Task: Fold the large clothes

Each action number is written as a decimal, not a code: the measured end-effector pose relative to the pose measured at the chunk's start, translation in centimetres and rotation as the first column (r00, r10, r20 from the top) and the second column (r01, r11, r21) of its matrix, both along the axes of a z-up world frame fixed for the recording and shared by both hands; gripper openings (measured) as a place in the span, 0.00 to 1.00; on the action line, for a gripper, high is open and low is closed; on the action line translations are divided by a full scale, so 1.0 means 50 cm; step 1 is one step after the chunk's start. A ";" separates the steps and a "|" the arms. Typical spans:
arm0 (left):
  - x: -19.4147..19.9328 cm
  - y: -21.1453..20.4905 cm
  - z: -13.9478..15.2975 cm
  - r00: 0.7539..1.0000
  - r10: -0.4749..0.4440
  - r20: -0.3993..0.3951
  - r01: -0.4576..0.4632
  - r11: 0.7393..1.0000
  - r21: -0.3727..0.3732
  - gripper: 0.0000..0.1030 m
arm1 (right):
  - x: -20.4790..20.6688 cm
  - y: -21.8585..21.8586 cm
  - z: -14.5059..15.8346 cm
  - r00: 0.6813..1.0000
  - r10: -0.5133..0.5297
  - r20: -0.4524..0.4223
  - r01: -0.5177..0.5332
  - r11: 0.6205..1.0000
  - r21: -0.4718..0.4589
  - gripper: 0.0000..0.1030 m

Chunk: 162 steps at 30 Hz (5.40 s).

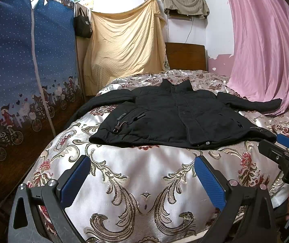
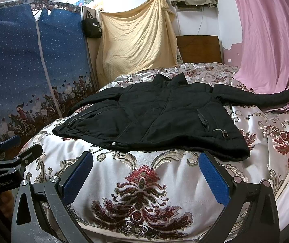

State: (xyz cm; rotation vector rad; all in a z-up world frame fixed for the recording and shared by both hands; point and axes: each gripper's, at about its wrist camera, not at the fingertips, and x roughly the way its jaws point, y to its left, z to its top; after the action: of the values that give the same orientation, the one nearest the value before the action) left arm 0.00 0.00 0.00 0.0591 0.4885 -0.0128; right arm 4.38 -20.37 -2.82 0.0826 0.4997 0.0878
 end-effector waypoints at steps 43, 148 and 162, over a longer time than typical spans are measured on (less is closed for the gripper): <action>0.003 0.006 -0.010 1.000 0.001 -0.001 -0.001 1.000 0.003 1.00 | 0.000 -0.006 0.000 1.000 0.000 0.001 0.000 1.000 0.009 0.99; 0.915 -0.174 -0.077 0.795 -0.144 -0.589 0.165 0.986 -0.018 1.00 | 0.892 -0.347 0.224 0.970 -0.232 0.073 0.237 0.968 -0.085 0.06; 0.874 0.132 -0.025 0.870 0.059 -0.489 -0.061 0.998 0.012 1.00 | 1.022 0.139 0.060 0.978 0.098 -0.185 -0.133 0.973 -0.188 0.10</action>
State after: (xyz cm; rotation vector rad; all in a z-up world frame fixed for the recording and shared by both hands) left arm 43.71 6.62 -1.23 0.0359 1.0010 0.0331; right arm 55.48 -13.41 0.18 -0.1375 0.6867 0.1453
